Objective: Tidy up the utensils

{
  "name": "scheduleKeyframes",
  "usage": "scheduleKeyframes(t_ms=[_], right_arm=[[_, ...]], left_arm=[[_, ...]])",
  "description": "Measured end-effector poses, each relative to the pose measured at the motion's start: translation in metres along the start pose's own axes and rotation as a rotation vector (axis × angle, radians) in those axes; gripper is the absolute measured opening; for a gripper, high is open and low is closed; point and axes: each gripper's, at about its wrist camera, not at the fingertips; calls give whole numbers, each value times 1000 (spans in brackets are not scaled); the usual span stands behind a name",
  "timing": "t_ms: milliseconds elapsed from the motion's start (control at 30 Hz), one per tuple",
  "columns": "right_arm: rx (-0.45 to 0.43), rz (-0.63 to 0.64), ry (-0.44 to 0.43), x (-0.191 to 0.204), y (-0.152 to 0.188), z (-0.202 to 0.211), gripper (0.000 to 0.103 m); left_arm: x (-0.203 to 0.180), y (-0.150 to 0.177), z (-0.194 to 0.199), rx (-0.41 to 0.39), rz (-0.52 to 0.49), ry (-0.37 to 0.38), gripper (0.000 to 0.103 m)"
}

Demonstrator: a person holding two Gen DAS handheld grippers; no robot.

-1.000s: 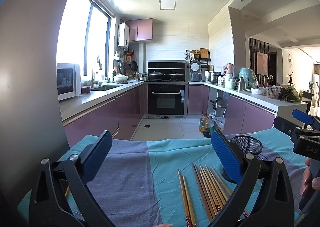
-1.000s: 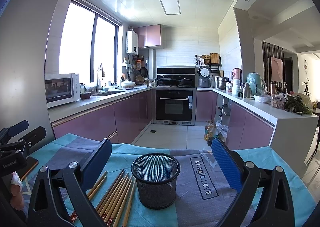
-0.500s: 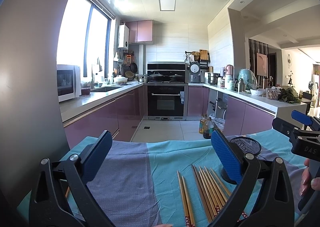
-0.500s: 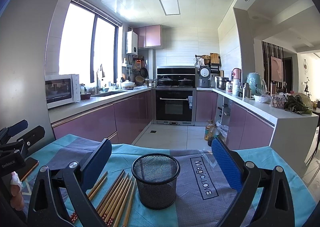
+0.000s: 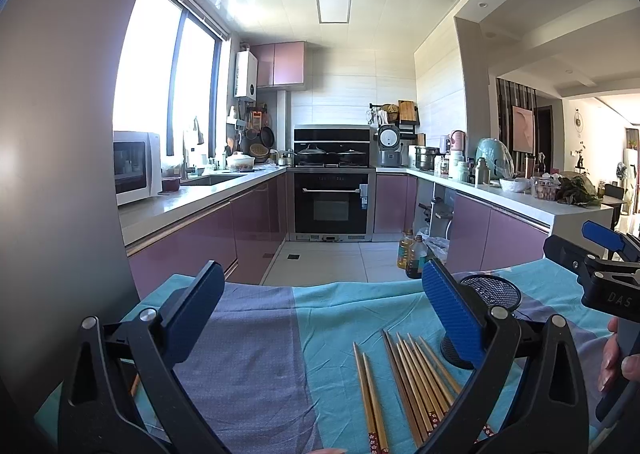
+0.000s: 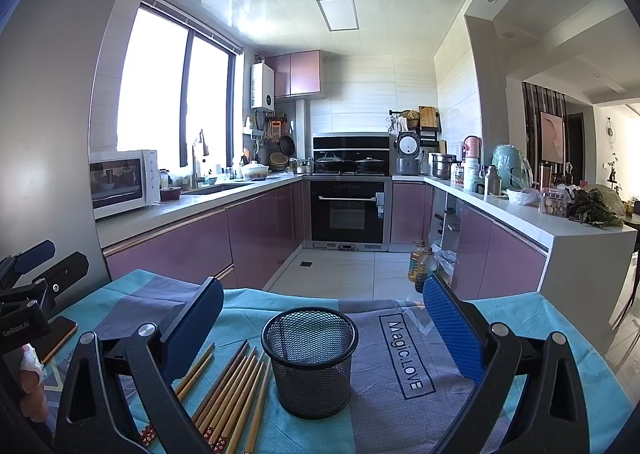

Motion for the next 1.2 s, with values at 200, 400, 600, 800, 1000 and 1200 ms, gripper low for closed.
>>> scheduleKeyframes(t_ms=[200, 400, 600, 800, 1000, 1200], right_arm=[[0, -3, 1, -1, 0, -1, 97], [0, -2, 2, -1, 0, -1, 97], [-1, -6, 0, -2, 0, -1, 97], [-2, -6, 1, -2, 0, -1, 97], [-1, -8, 2, -3, 0, 0, 97], [-1, -8, 1, -3, -1, -1, 97]], left_arm=[[1, 0, 0, 1, 2, 0, 97], [0, -1, 0, 2, 0, 1, 97], [0, -1, 0, 1, 3, 2, 97], [-1, -1, 0, -1, 2, 1, 97], [-2, -1, 0, 0, 1, 2, 97], [-1, -1, 0, -1, 2, 1, 97]])
Point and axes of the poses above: each gripper's, at about its wrist camera, not at the fingertips, and z roughly against the way its jaws point, x to its left, y to its underside, and after that the axes turned 11 degrees about -x, right-handed
